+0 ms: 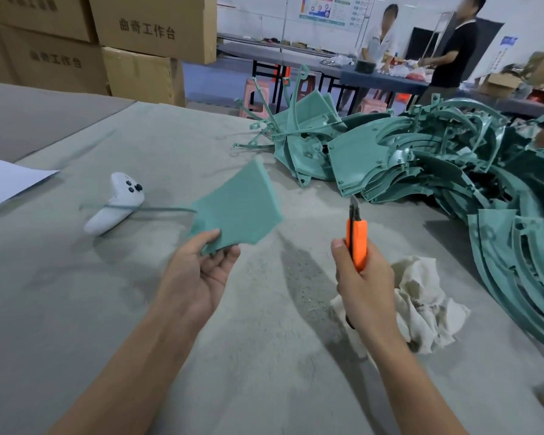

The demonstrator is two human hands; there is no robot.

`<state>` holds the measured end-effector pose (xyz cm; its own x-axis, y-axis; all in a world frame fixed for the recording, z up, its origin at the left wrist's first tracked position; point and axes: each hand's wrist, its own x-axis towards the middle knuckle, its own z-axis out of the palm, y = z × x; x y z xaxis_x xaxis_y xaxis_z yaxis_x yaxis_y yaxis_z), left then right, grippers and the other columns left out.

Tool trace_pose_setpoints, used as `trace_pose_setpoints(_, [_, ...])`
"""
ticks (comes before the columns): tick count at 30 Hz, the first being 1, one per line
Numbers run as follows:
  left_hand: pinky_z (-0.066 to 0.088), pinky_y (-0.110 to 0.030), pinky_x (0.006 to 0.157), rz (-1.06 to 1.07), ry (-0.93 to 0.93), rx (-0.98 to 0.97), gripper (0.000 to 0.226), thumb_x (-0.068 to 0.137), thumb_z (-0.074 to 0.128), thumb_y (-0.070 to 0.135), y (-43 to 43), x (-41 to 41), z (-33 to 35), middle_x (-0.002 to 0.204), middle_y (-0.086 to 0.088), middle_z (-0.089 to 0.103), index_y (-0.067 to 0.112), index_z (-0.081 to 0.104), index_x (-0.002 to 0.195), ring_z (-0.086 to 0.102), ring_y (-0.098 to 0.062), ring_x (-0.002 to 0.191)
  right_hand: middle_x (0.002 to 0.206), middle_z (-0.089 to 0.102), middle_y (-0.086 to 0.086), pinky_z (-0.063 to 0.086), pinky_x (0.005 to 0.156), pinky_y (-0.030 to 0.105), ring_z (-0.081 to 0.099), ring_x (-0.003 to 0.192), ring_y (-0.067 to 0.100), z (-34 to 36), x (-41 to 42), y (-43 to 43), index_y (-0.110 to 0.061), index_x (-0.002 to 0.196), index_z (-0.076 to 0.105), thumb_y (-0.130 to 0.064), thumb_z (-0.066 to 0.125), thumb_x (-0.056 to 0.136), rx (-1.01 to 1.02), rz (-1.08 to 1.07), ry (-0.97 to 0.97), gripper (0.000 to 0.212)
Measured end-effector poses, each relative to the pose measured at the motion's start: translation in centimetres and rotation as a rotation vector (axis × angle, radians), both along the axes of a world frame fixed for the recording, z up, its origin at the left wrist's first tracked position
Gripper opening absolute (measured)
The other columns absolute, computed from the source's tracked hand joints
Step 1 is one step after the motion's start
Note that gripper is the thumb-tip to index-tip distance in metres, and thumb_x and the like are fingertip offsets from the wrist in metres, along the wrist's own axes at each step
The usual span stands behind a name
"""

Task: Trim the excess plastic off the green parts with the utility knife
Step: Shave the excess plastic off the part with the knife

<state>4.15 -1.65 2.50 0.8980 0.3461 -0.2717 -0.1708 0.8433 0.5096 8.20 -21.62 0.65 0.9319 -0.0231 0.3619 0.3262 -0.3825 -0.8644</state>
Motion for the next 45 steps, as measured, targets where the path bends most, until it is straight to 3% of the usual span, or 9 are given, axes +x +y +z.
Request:
trace_pose_setpoints(7, [0.058, -0.024, 0.062, -0.041, -0.080, -0.150, 0.042, 0.088, 0.053, -0.008, -1.0, -0.6, 0.4, 0.111, -0.018, 0.071, -0.007, 0.053, 0.130, 0.071, -0.028, 0.099, 0.058, 0.043, -0.011, 0.029, 0.044, 0.015, 0.037, 0.045, 0.006, 0.4, -1.6, 2.2, -0.022, 0.079, 0.050, -0.031, 0.050, 0.101, -0.099, 0.174, -0.216, 0.024])
trace_pose_setpoints(15, [0.058, -0.022, 0.062, -0.135, -0.093, -0.107, 0.045, 0.077, 0.058, -0.006, -1.6, -0.9, 0.3, 0.111, -0.018, 0.071, -0.009, 0.056, 0.123, 0.071, -0.027, 0.097, 0.057, 0.037, -0.014, 0.030, 0.047, 0.015, 0.041, 0.047, 0.008, 0.3, -1.2, 2.8, -0.019, 0.085, 0.049, -0.029, 0.046, 0.101, -0.184, 0.182, -0.309, 0.020])
trace_pose_setpoints(21, [0.058, -0.022, 0.060, -0.122, -0.076, -0.032, 0.025, 0.076, 0.058, -0.006, -1.4, -0.6, 0.2, 0.106, -0.015, 0.071, -0.004, 0.062, 0.101, 0.073, -0.023, 0.087, 0.072, 0.045, -0.010, 0.039, 0.055, 0.039, 0.047, 0.060, 0.020, -0.9, -2.3, 3.1, -0.011, 0.093, 0.051, -0.027, 0.053, 0.096, -0.512, 0.371, -0.344, 0.016])
trace_pose_setpoints(24, [0.060, -0.027, 0.061, -0.083, -0.029, -0.031, 0.021, 0.088, 0.053, -0.007, -0.6, -0.3, -0.2, 0.102, -0.014, 0.074, 0.000, 0.062, 0.105, 0.073, -0.024, 0.087, 0.066, 0.044, -0.014, 0.038, 0.051, 0.026, 0.044, 0.054, 0.008, -0.3, -2.7, 2.8, -0.017, 0.090, 0.054, -0.030, 0.054, 0.097, -0.307, 0.380, -0.376, 0.015])
trace_pose_setpoints(27, [0.059, -0.029, 0.060, -0.014, 0.012, -0.013, 0.023, 0.090, 0.051, -0.008, 0.9, -0.2, -0.4, 0.100, -0.012, 0.074, 0.004, 0.062, 0.106, 0.073, -0.026, 0.086, 0.061, 0.048, -0.009, 0.033, 0.043, 0.015, 0.040, 0.045, 0.005, 0.1, -1.9, 1.9, -0.023, 0.085, 0.054, -0.038, 0.048, 0.099, -0.037, 0.139, -0.282, 0.021])
trace_pose_setpoints(34, [0.043, -0.019, 0.040, -0.025, 0.194, 0.591, 0.014, 0.083, 0.057, -0.008, 1.9, -0.3, -0.6, 0.064, -0.002, 0.069, 0.004, 0.064, 0.084, 0.060, -0.011, 0.048, 0.095, 0.060, -0.001, 0.042, 0.070, 0.032, 0.057, 0.082, 0.018, -0.9, 0.5, -1.0, -0.015, 0.115, 0.054, -0.023, 0.058, 0.097, -0.477, -0.014, 0.151, 0.021])
trace_pose_setpoints(37, [0.050, -0.026, 0.059, -0.050, 0.257, 0.666, 0.009, 0.083, 0.061, -0.001, 2.0, -0.2, -1.0, 0.076, -0.008, 0.074, 0.002, 0.068, 0.088, 0.065, -0.019, 0.061, 0.120, 0.064, 0.004, 0.041, 0.096, 0.030, 0.057, 0.113, 0.023, -0.2, 0.4, -1.6, -0.012, 0.123, 0.063, -0.030, 0.057, 0.098, -0.466, -0.001, 0.083, 0.031])
trace_pose_setpoints(41, [0.055, -0.035, 0.085, -0.116, 0.215, 0.546, 0.016, 0.087, 0.065, 0.007, 1.8, -0.1, -1.0, 0.097, -0.012, 0.075, 0.002, 0.070, 0.101, 0.072, -0.026, 0.086, 0.159, 0.024, 0.004, 0.022, 0.115, 0.050, 0.018, 0.145, 0.033, 0.0, 1.2, -4.7, -0.032, 0.148, 0.031, -0.057, 0.046, 0.095, -1.077, -0.176, 0.328, 0.061])
trace_pose_setpoints(45, [0.059, -0.031, 0.072, -0.131, 0.167, 0.491, 0.024, 0.086, 0.067, 0.013, 1.6, -0.1, -0.9, 0.102, -0.011, 0.074, 0.003, 0.069, 0.108, 0.072, -0.024, 0.090, 0.119, 0.060, 0.016, 0.043, 0.090, 0.034, 0.056, 0.110, 0.032, -0.2, 2.7, -6.9, -0.010, 0.116, 0.065, -0.019, 0.055, 0.096, -0.813, -0.145, 0.286, 0.024])
